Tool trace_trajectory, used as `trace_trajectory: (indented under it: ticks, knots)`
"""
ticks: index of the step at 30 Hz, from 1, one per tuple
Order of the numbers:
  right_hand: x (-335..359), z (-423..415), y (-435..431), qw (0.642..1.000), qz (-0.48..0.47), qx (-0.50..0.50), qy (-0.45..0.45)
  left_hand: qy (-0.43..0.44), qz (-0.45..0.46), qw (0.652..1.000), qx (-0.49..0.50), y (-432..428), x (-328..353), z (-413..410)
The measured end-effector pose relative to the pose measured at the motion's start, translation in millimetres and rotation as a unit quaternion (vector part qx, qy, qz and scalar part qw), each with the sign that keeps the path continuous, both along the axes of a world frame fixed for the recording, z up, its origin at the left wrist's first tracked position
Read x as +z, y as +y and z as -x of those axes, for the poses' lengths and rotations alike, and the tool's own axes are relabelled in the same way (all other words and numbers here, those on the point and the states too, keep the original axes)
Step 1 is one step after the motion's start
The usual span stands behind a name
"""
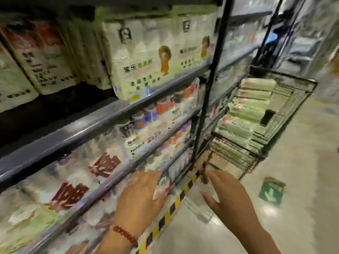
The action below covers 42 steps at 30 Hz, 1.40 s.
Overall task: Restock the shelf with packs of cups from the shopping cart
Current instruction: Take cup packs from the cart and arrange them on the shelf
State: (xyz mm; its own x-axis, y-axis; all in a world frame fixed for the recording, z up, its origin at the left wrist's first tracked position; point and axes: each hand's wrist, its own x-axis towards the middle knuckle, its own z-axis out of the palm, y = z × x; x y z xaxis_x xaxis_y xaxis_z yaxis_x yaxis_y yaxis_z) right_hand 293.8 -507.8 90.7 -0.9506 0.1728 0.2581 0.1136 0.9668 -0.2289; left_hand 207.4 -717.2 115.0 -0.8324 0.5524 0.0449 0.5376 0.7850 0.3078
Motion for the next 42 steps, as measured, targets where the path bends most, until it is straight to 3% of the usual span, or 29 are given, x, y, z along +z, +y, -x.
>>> trace_trajectory:
  ticks: [5, 11, 21, 31, 36, 42]
  knots:
    - [-50, -89, 84, 0.989, 0.013, -0.143, -0.042, -0.027, 0.032, 0.991, -0.124, 123, -62, -43]
    - [-81, -161, 221, 0.971, -0.008, -0.236, -0.047, -0.028, 0.066, 0.976, -0.204, 289, -76, -87]
    - [-129, -191, 394, 0.951, 0.036, -0.284, -0.114, -0.050, 0.099, 0.973, -0.204, 460, -112, -99]
    - [-109, -46, 610, 0.986, -0.001, -0.152, -0.075, -0.074, 0.046, 0.992, -0.092, 666, -109, 11]
    - [-85, 45, 700, 0.996, -0.027, -0.054, -0.058, -0.092, 0.084, 0.992, -0.004, 716, -115, 73]
    - [-105, 158, 788, 0.992, -0.024, 0.082, -0.088, -0.147, 0.104, 0.973, 0.143, 757, -149, 130]
